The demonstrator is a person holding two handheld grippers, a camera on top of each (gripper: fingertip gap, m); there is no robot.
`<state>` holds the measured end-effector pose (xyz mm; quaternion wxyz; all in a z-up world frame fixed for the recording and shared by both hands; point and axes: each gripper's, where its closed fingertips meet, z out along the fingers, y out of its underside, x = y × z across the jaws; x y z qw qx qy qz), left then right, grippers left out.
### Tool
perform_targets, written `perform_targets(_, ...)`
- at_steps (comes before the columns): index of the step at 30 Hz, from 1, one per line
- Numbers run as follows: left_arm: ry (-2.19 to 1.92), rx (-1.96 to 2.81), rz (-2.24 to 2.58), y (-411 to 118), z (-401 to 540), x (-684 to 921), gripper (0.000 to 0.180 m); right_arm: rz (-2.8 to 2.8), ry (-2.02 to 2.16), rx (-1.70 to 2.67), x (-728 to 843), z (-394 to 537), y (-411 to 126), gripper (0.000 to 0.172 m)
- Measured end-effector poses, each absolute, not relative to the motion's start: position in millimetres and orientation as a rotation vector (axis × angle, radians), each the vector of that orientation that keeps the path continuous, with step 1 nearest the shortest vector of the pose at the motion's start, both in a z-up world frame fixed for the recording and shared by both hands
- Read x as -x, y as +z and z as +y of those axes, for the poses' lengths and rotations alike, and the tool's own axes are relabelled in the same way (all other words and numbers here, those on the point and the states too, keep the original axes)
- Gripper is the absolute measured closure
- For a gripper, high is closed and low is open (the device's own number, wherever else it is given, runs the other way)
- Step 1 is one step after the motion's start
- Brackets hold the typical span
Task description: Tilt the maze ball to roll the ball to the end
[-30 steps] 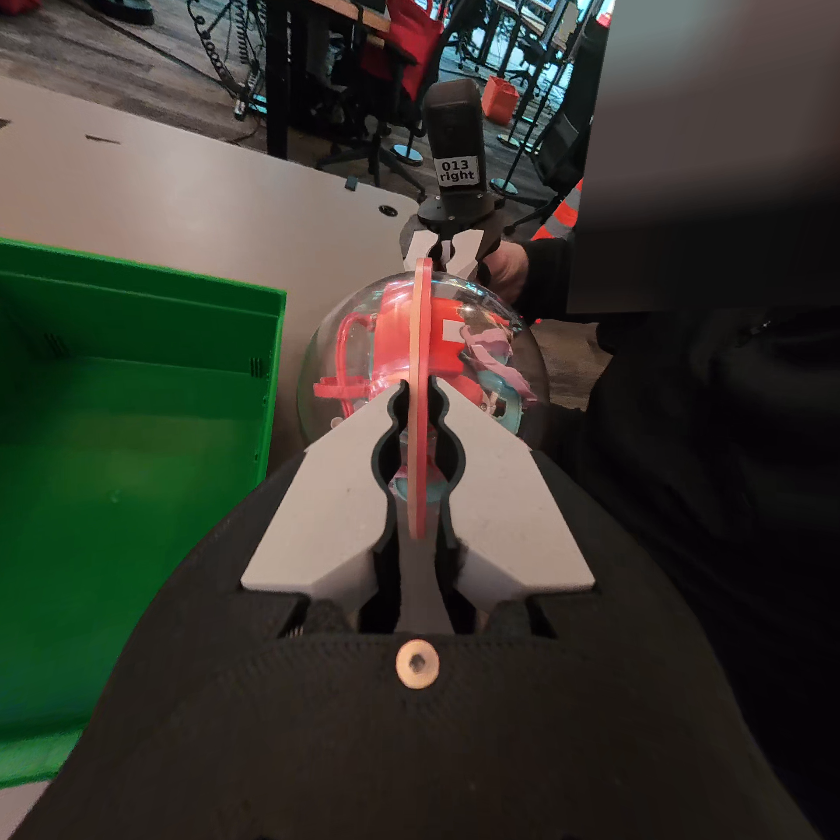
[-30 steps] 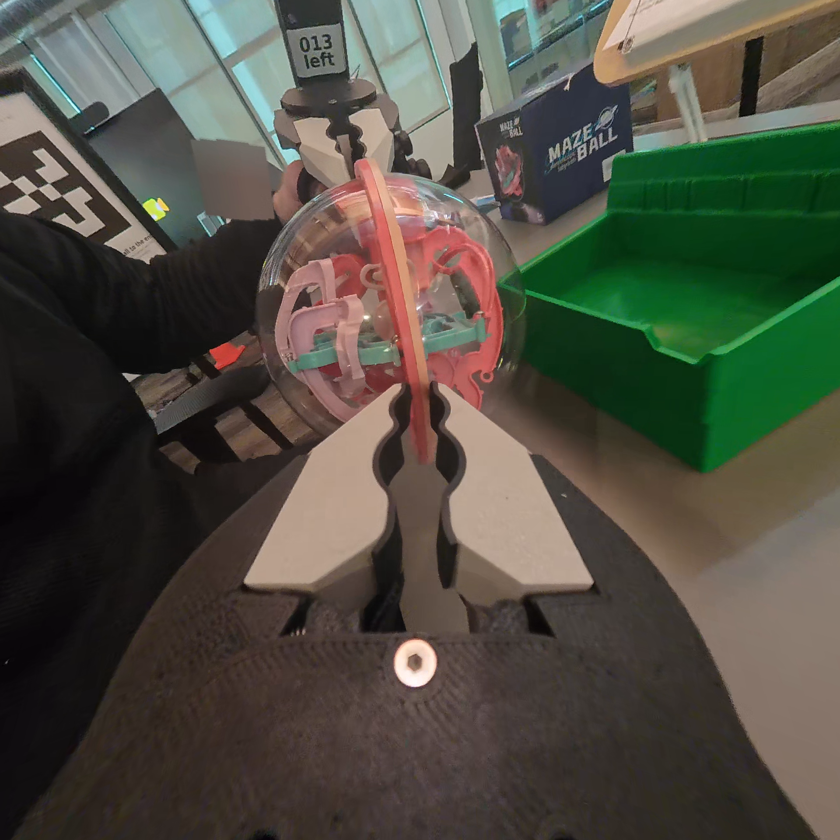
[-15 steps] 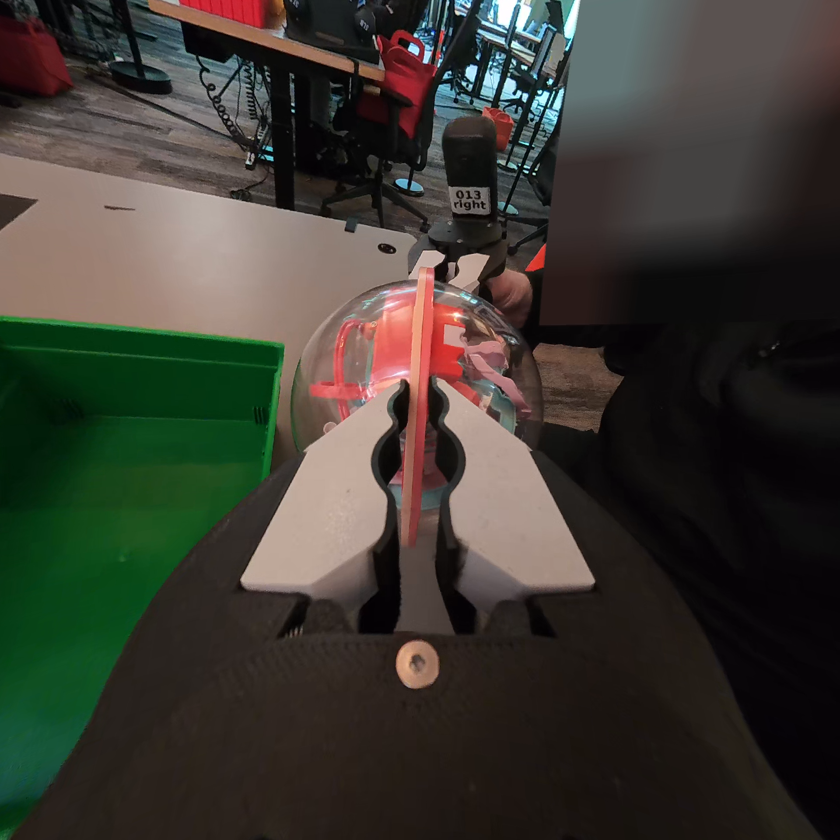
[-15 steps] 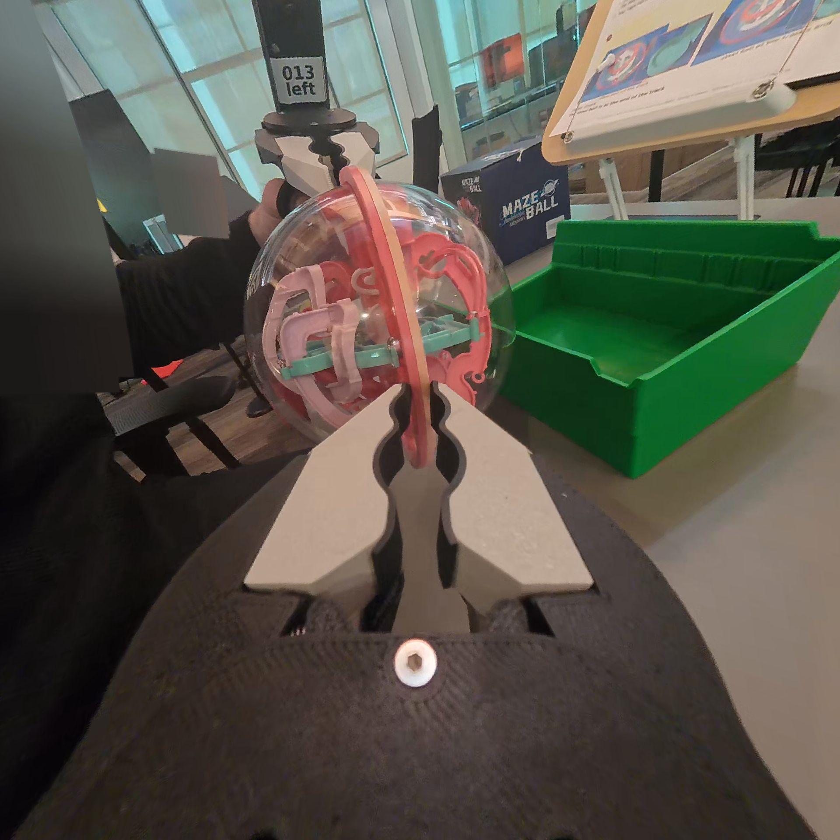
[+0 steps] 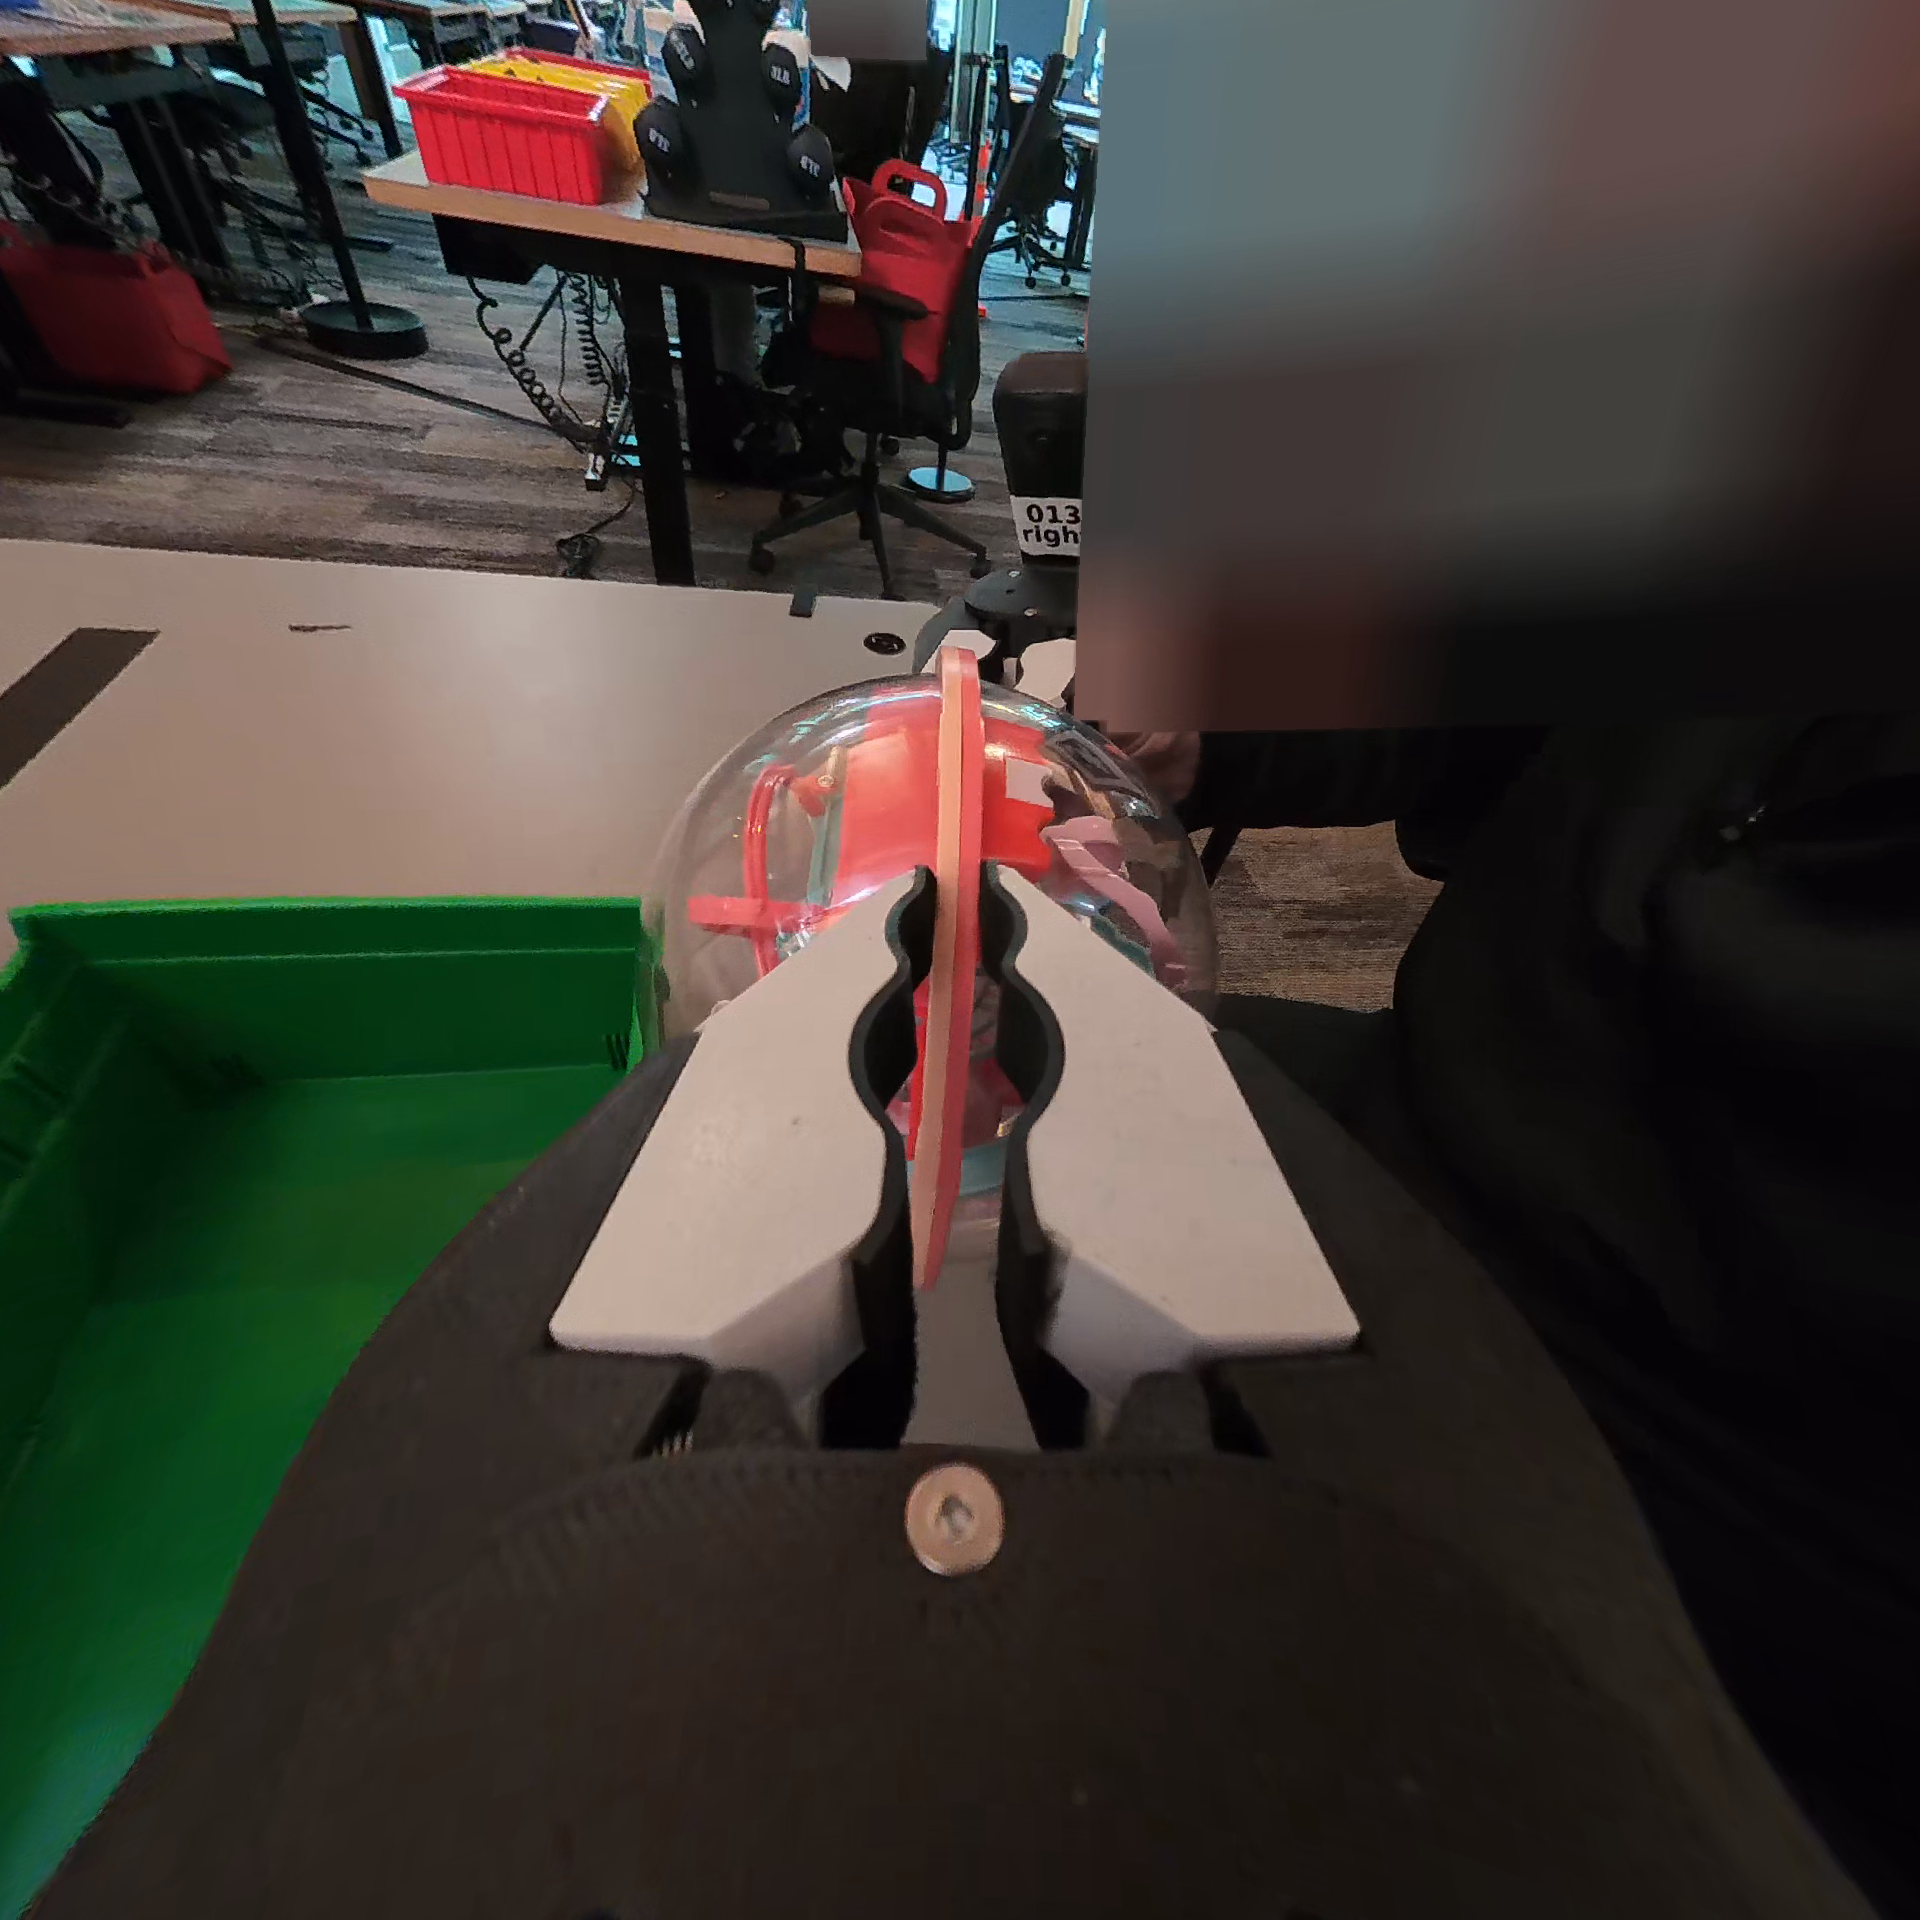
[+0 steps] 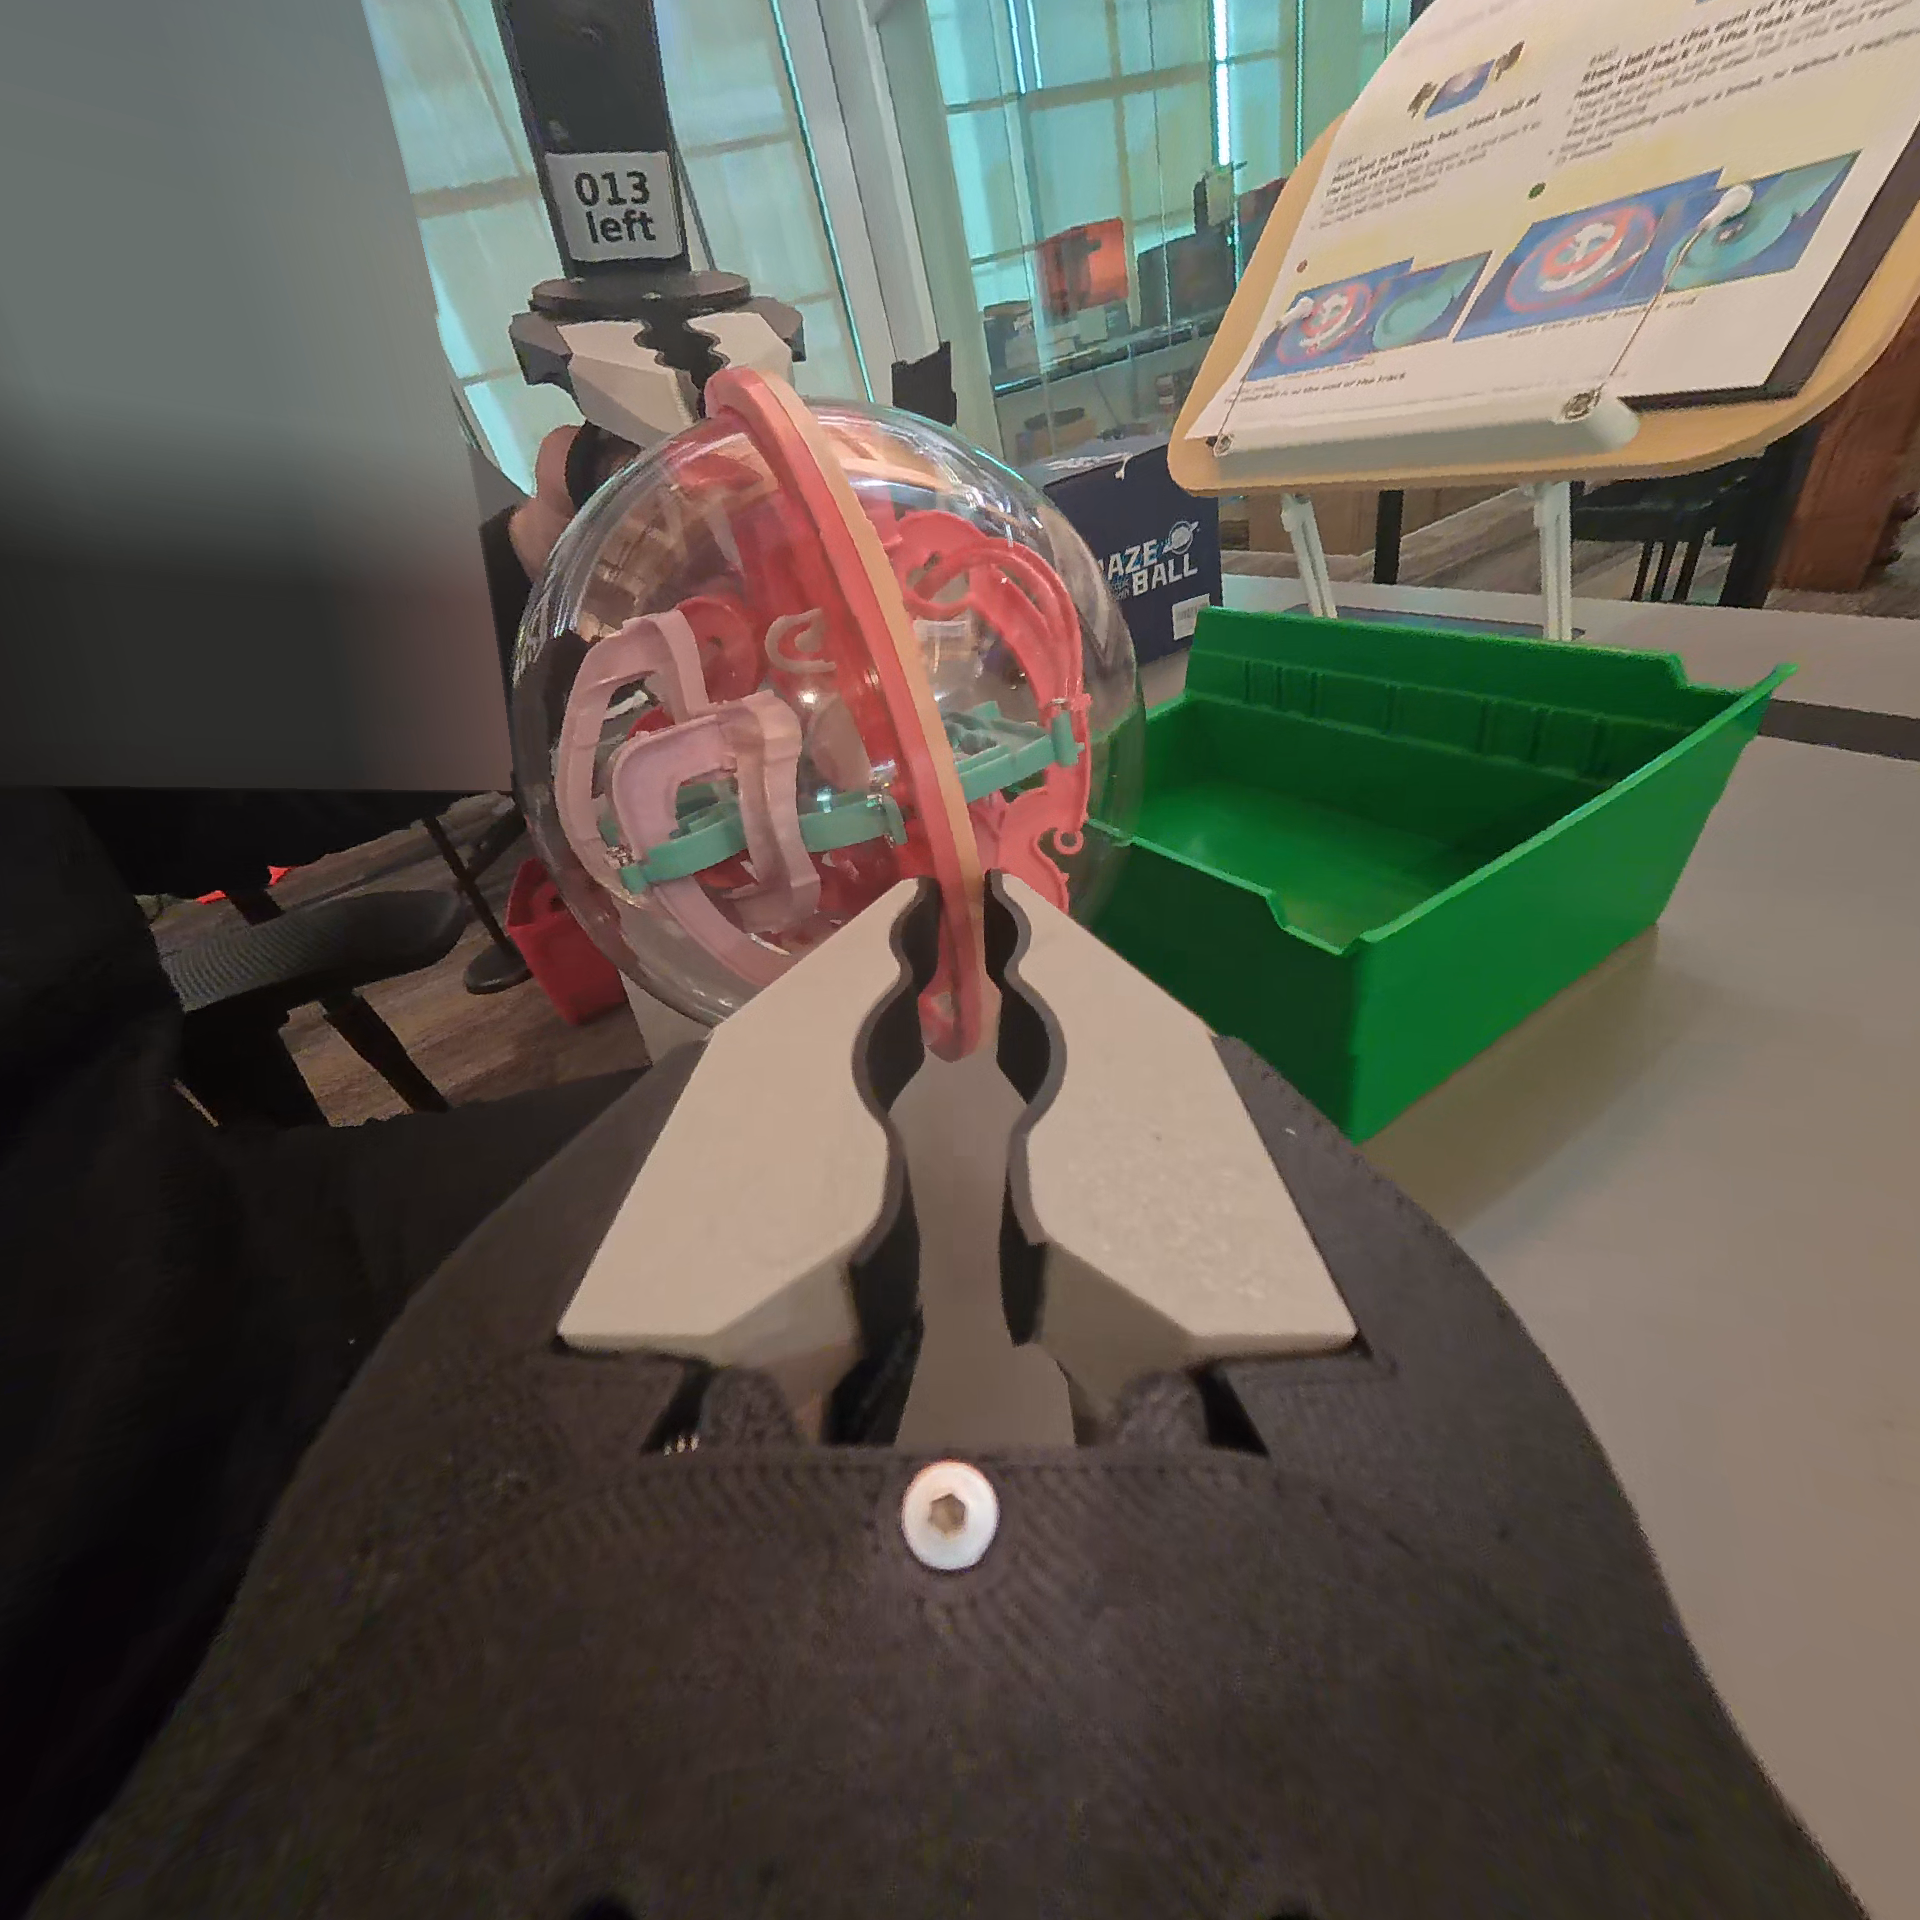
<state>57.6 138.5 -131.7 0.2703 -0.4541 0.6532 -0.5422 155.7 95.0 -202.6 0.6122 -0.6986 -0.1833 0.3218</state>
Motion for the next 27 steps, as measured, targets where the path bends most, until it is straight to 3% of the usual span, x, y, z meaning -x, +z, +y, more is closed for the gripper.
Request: perform_targets(27,-1.396,1.087,1.731,-88,136,-68,0.174,-0.393,0.658,1.506,-164,106,-170,0.165)
